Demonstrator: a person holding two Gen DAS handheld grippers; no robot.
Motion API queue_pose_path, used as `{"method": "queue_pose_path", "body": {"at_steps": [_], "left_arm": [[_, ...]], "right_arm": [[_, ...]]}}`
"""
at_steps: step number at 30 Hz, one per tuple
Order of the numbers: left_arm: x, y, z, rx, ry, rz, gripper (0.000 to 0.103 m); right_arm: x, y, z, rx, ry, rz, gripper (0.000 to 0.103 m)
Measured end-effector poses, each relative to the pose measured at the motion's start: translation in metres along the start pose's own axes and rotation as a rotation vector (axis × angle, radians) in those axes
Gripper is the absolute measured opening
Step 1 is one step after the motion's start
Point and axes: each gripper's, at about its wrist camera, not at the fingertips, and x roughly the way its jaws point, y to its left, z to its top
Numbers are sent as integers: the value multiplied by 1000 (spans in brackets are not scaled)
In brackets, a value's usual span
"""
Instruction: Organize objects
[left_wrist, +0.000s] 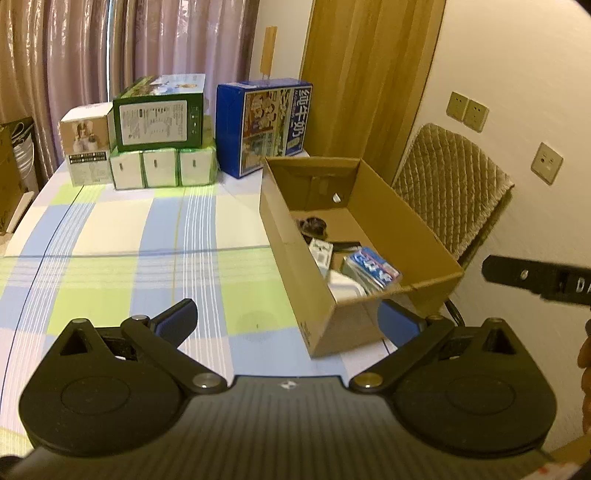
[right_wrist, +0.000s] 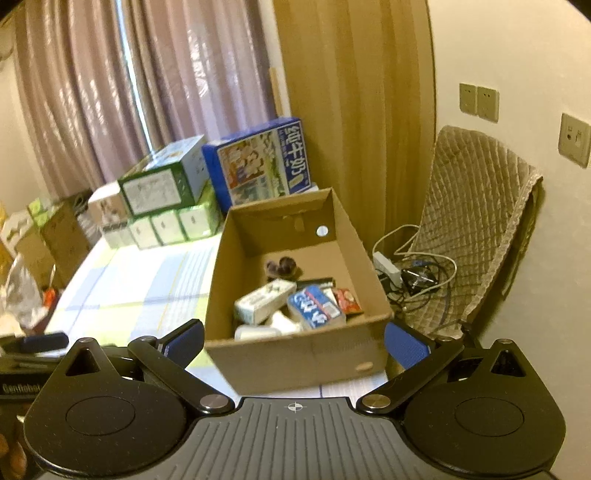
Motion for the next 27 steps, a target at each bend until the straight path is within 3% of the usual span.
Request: {"method": "queue_pose_path", "body": {"at_steps": [19, 27], "left_arm": [[-45, 10, -30, -22, -5, 83, 102], [-45, 7, -46, -21, 23, 68, 102]], "right_arm": [[-26, 17, -40, -44, 47, -22, 101], [-25, 19, -49, -54, 61, -31, 101]]}}
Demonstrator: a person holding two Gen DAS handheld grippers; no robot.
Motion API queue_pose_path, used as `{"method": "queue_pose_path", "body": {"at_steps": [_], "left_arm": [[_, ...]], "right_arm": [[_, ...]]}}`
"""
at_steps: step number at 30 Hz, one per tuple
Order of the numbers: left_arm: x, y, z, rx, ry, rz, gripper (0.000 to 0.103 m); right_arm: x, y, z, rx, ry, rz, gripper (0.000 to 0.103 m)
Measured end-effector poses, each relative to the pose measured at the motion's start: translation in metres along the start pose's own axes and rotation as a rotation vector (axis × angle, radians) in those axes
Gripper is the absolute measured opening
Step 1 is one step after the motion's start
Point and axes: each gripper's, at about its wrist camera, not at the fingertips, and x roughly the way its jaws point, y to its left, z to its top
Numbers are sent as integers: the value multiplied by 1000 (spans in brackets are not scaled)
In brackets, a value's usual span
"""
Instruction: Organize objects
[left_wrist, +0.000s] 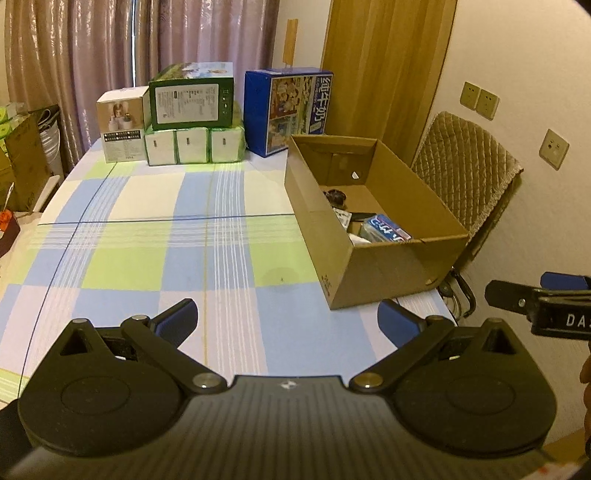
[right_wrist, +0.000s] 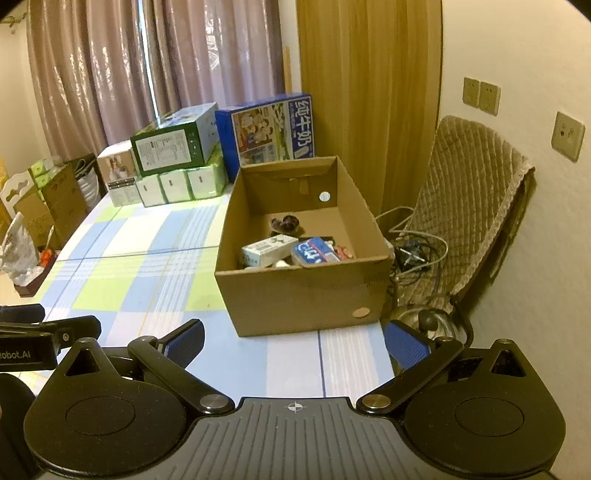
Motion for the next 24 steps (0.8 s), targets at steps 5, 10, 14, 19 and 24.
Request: {"method": "queue_pose_path", "body": {"at_steps": [5, 10, 14, 19, 24], "left_arm": [[-1, 1, -5, 0, 14, -11, 102], [-1, -1, -11, 6, 25, -9, 102], [0, 0, -13, 0, 28, 1, 102], [0, 0, -14, -6, 34, 3, 102], [0, 0, -15, -11, 33, 2, 102]], "right_arm": [[0, 0, -6, 10, 14, 6, 101], [2, 3, -10, 3, 22, 3, 101], [4, 5, -10, -7, 23, -2, 101], [5, 7, -11, -8, 22, 0, 101], [7, 8, -12, -9, 28, 2, 101]]}}
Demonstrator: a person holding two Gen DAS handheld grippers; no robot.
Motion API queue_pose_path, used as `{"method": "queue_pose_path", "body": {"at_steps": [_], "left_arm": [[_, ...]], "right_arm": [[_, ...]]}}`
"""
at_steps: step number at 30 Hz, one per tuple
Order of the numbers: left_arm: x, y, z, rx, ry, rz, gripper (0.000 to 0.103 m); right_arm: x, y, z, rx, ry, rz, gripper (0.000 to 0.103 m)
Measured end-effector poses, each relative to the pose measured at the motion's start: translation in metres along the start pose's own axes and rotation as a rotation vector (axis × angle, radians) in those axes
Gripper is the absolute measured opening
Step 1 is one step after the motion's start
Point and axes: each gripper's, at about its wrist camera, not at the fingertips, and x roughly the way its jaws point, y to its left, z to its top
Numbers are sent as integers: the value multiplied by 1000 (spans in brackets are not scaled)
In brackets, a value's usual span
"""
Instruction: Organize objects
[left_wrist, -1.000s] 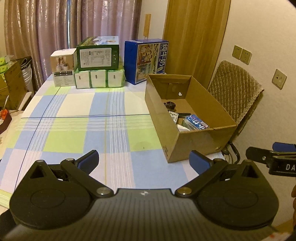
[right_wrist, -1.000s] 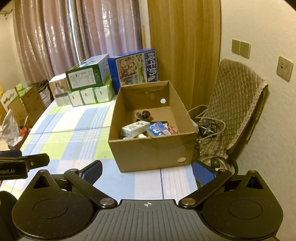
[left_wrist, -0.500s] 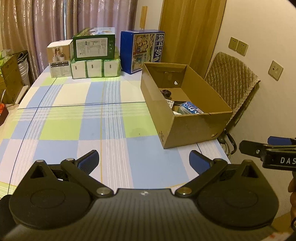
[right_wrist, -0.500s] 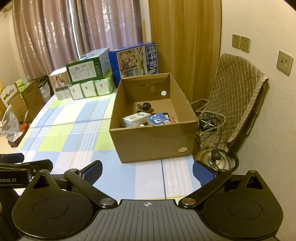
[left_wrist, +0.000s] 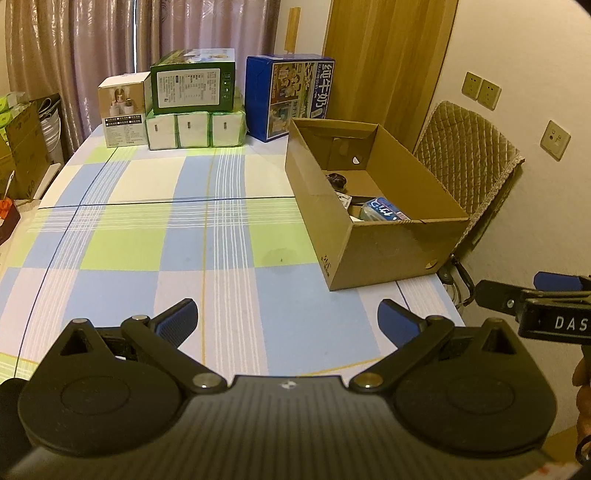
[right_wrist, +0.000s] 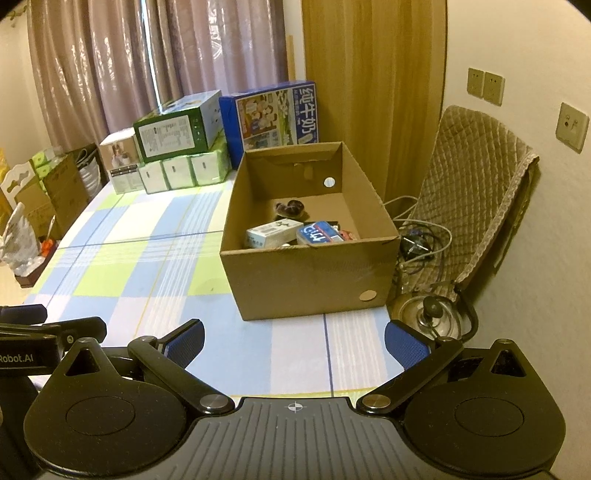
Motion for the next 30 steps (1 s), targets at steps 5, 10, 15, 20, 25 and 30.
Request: {"method": "queue_pose_path", "body": {"at_steps": [5, 10, 15, 20, 25, 30], "left_arm": [[1, 0, -1, -2, 1, -3, 102], [1, 1, -1, -3, 1, -3, 102], [2, 1, -1, -4, 4, -3, 102], [2, 1, -2, -3, 2, -5, 102], [3, -1, -2, -1, 1, -5, 102], [3, -2, -3, 0, 1, -5, 102]], "right_arm": [[1, 2, -1, 1, 2, 0, 101], [1, 1, -2, 2, 5, -1, 101], [3, 0, -4, 4, 7, 1, 101], [3, 0, -4, 4, 8, 0, 101], [3, -1, -4, 4, 9, 0, 101], [3, -2, -5, 6, 7, 0, 101]]}}
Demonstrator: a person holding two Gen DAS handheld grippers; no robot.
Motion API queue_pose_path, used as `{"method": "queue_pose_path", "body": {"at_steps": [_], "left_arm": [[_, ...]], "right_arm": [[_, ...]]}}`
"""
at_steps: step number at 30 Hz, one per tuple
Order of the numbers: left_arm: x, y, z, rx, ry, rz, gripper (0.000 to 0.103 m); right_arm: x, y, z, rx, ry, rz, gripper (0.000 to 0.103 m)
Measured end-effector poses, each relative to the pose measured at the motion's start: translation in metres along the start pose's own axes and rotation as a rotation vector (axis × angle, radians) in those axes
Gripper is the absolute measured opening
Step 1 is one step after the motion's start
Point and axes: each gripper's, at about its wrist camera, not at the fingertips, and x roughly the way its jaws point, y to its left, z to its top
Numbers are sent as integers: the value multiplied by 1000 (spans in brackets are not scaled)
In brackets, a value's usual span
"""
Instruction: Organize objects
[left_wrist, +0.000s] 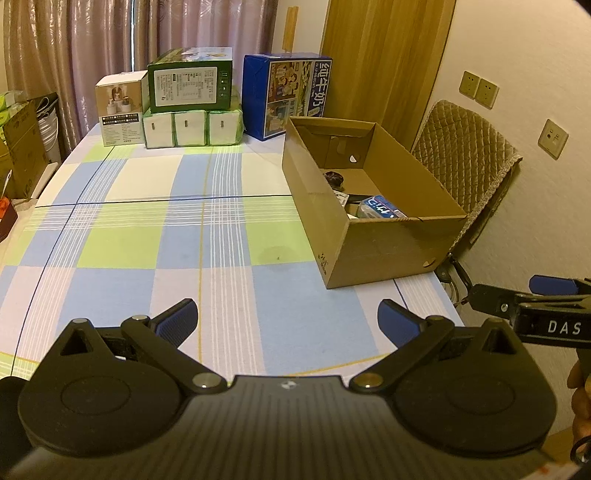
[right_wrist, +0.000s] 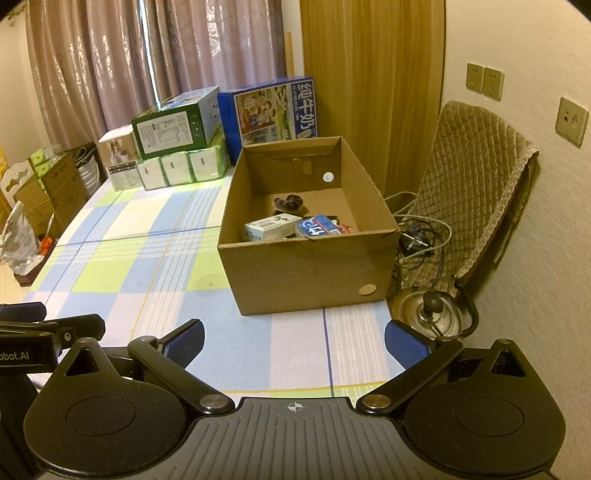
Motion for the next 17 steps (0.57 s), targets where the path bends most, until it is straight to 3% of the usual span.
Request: {"method": "queue_pose_path", "body": {"at_steps": [17], "left_arm": [[0, 1, -2, -5, -8, -20, 102]], "right_arm": [[-2, 2, -1, -3, 0, -2, 101]]}}
